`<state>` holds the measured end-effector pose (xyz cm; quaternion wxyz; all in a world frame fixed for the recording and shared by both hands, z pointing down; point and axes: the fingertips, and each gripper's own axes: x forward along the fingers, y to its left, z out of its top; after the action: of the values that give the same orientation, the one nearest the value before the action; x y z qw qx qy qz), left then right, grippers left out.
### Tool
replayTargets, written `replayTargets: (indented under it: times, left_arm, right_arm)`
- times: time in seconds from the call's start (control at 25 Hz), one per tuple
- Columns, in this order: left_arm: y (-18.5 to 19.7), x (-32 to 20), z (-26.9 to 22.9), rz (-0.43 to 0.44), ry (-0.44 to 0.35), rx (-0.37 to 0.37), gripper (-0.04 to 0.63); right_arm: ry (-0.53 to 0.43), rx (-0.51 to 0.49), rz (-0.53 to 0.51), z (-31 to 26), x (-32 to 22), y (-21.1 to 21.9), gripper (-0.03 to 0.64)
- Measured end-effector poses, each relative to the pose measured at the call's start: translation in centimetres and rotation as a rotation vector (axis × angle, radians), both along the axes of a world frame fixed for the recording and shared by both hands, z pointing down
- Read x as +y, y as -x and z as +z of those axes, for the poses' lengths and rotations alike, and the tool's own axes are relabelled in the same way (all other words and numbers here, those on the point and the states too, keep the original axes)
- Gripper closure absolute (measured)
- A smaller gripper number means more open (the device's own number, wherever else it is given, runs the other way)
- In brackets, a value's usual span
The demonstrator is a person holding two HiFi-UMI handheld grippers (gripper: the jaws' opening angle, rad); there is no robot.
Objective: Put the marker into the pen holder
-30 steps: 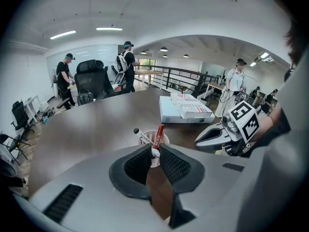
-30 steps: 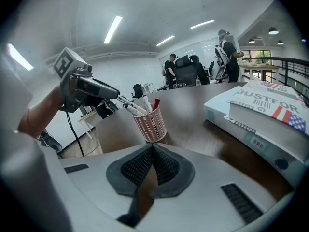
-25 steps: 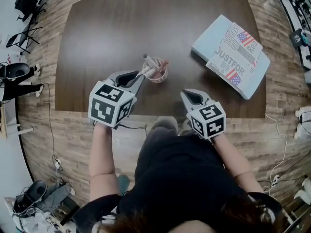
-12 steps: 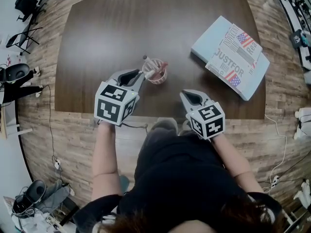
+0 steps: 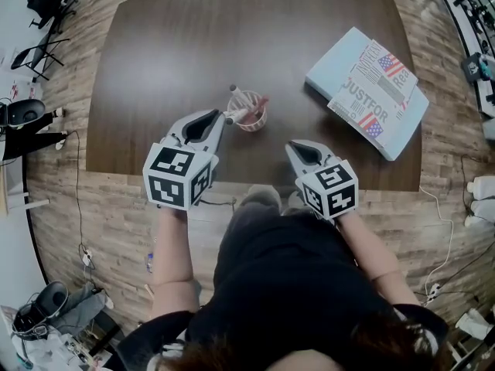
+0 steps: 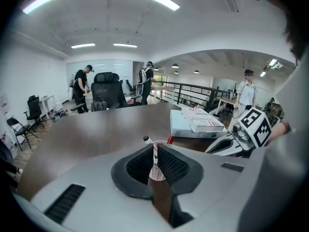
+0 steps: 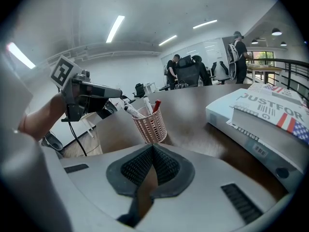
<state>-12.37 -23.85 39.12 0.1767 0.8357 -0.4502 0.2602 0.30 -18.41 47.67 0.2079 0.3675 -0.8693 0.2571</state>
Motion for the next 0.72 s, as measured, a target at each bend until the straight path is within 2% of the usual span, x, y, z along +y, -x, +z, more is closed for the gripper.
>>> replayTargets:
  times: [0.36, 0.72]
  left_arm:
    - [2.7, 2.0, -1.3, -0.170, -0.087, 0.132, 0.562]
    - [3.8, 4.1, 0.8, -0.289, -0.065, 0.199, 0.566]
  right_arm:
    - [-0.033, 0.001, -0.003, -1.2, -0.1, 0.0, 0.599]
    - [-0.059, 0.007, 0.007, -2.0, -0.4, -0.2, 0.600]
